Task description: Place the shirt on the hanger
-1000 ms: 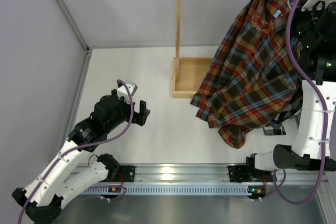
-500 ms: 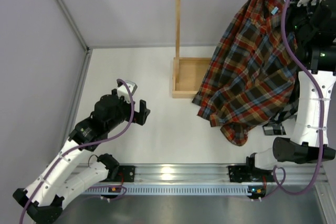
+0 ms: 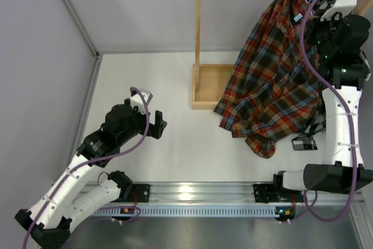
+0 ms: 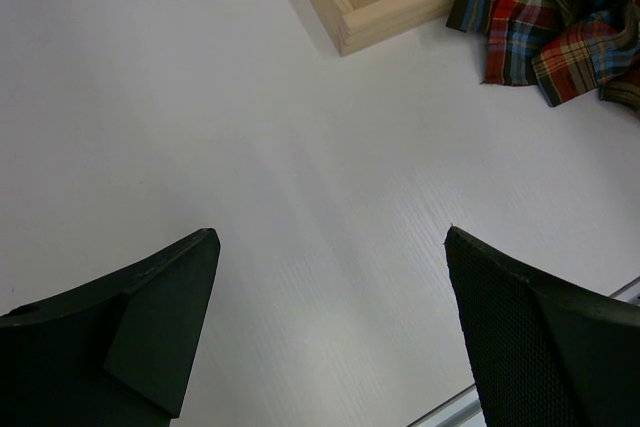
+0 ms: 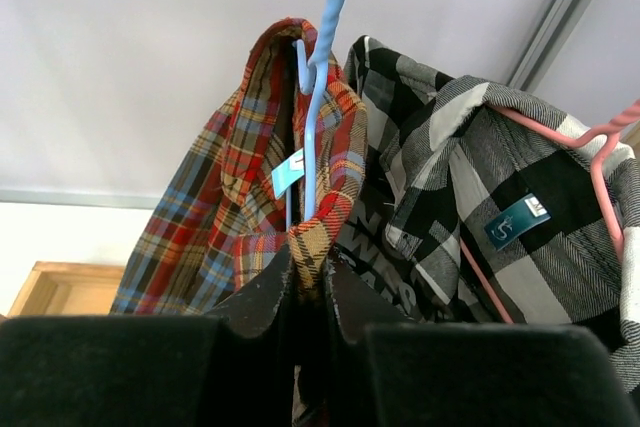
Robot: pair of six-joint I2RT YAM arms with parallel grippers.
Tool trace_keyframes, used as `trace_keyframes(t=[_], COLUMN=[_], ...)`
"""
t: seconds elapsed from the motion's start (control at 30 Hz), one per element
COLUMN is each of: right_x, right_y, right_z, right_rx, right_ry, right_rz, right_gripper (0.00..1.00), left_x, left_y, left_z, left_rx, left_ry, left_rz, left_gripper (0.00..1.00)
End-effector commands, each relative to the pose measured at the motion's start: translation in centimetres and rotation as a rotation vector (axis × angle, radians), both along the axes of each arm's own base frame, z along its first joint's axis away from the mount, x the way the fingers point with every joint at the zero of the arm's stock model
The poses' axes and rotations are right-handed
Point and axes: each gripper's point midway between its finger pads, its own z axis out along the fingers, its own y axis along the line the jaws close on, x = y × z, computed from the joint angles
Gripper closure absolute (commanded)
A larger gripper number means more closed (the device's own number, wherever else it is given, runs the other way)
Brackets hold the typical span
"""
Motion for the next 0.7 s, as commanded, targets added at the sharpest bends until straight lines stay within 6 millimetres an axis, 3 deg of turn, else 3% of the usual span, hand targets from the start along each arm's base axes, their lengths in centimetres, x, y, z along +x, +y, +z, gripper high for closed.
trace_keyframes(t=[0.0, 0.07, 0.1, 0.3, 0.5, 0.57, 0.67], right_x=[-1.0, -1.1, -1.4, -3.1, -5.9, -7.0, -10.3], right_y=[0.0, 0.2, 0.3, 0.4, -0.2, -0.5, -1.3], right_z=[3.1, 3.1, 3.1, 4.1, 3.5, 1.9, 0.1], right_rx=[-0.002, 0.001, 0.002, 0.011, 0.069, 0.146, 0.223], right_ry=[-0.109, -0.109, -0.112, -0.14, -0.121, -0.062, -0.03], right_rz=[0.015, 0.025, 0.025, 0.015, -0.048, -0.092, -0.189], right_gripper=[0.9, 0.7, 0.54, 0.22, 0.01, 0.01, 0.0], left_x=[0.6, 0.8, 1.0, 2.8, 3.5, 3.8, 4.1], left_y=[-0.2, 0.1, 0.4, 3.4, 5.4, 6.8, 8.6], left_z=[0.7, 0.7, 0.6, 0.6, 0.8, 1.1, 1.7], left_rx=[-0.023, -0.018, -0.014, -0.008, -0.012, -0.001, -0.007], left_ry=[-0.034, -0.038, -0.039, -0.035, -0.045, -0.063, -0.085], left_rz=[0.007, 0.024, 0.045, 0.208, 0.312, 0.39, 0.504], left_gripper=[0.02, 0.02, 0.02, 0.02, 0.02, 0.02, 0.02])
